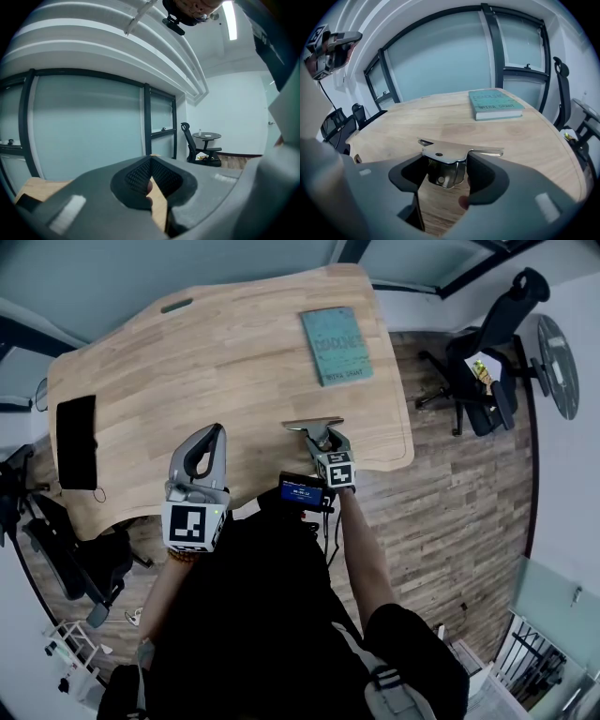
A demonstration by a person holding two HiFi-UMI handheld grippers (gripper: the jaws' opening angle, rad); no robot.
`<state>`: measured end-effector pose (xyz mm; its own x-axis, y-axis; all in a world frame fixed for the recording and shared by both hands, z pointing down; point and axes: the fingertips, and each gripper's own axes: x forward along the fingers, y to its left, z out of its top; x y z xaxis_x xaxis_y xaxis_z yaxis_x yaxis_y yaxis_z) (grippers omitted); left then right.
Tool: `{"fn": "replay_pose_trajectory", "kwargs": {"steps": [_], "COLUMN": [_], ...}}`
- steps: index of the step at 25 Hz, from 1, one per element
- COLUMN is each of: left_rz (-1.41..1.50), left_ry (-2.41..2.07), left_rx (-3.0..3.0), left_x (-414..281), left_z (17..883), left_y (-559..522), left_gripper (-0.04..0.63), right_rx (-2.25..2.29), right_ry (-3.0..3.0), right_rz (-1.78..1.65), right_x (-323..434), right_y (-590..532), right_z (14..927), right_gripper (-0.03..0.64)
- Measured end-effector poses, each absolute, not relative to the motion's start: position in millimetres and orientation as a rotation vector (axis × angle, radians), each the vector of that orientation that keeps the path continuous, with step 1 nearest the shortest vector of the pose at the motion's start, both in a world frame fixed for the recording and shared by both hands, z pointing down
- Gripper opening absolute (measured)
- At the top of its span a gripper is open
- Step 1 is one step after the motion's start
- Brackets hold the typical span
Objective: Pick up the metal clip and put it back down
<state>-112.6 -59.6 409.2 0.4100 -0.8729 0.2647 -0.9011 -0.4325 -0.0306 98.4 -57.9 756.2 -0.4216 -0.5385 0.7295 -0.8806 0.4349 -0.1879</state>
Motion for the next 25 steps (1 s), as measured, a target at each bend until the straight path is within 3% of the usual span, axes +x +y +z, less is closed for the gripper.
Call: {"fn": "replay_pose_trajectory", "kwargs": {"steps": [25], "left_rz": [0.363], "left_ry": [-1.620], "left_rx": [2.520], "left_x": [-119.0], "left_z": [413.4], "left_y": [-56.1], "left_gripper": [0.000], "right_rx": [1.149], "right_ry": [-1.996], "right_rz": [0.739], "right_x": [104.4], "right_y": [-48.9], "right_z": [778.9], "right_gripper": [0.288]}}
